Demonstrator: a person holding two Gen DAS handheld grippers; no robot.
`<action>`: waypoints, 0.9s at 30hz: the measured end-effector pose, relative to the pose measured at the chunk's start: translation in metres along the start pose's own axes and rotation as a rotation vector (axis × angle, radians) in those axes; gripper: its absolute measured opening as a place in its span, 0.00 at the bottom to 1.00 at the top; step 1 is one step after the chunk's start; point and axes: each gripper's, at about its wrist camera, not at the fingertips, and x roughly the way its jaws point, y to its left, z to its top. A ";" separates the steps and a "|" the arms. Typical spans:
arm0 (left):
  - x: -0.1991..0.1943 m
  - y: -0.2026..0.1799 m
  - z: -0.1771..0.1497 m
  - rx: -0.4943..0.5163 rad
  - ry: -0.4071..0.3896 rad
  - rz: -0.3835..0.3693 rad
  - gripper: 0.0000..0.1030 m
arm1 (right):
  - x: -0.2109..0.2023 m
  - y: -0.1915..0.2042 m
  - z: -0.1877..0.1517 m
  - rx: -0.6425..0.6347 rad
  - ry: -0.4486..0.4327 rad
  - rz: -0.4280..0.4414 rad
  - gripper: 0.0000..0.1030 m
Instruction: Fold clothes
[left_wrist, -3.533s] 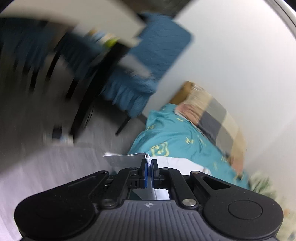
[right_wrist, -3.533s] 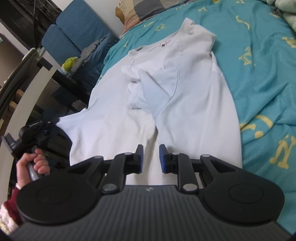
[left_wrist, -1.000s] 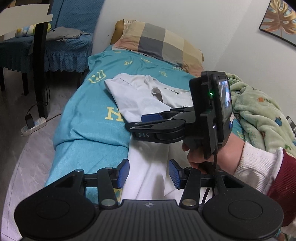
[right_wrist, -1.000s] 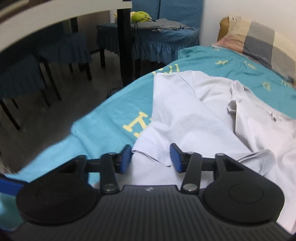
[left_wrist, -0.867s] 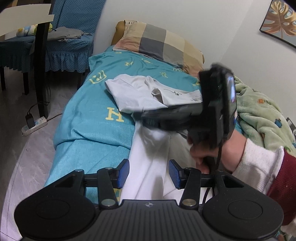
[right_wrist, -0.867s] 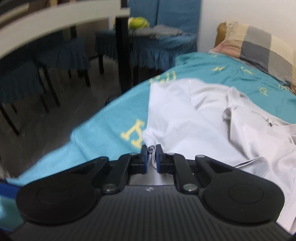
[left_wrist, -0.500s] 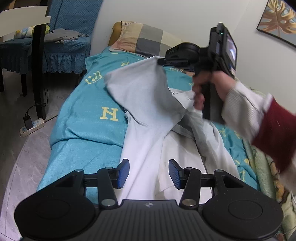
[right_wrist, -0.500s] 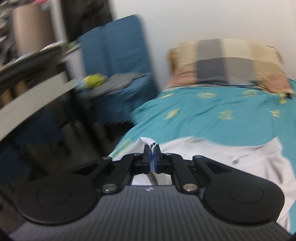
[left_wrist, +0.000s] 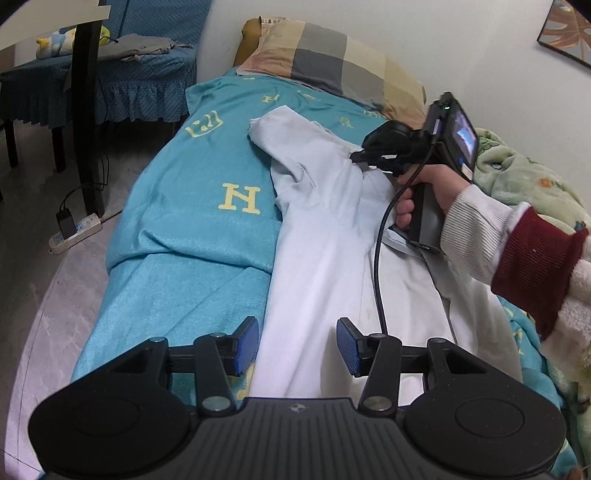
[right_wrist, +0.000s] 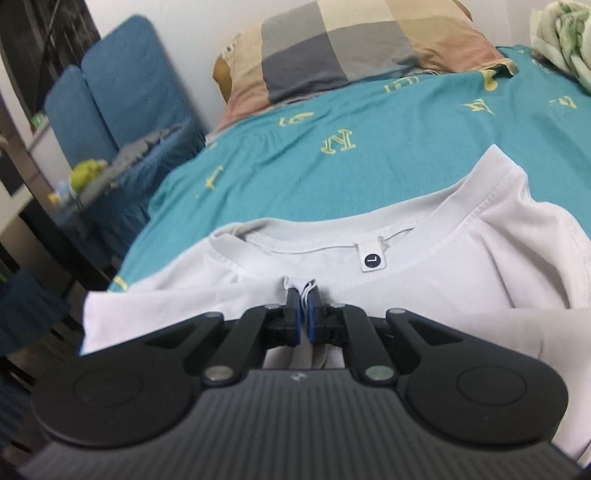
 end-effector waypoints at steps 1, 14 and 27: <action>0.001 0.000 0.000 0.005 0.002 0.002 0.48 | -0.004 -0.001 0.001 0.010 -0.010 0.012 0.08; -0.027 -0.030 -0.005 0.065 -0.052 -0.007 0.49 | -0.178 0.010 -0.012 -0.075 -0.092 0.102 0.08; -0.075 -0.044 -0.019 0.102 -0.075 0.003 0.54 | -0.391 0.011 -0.117 -0.066 -0.080 0.069 0.08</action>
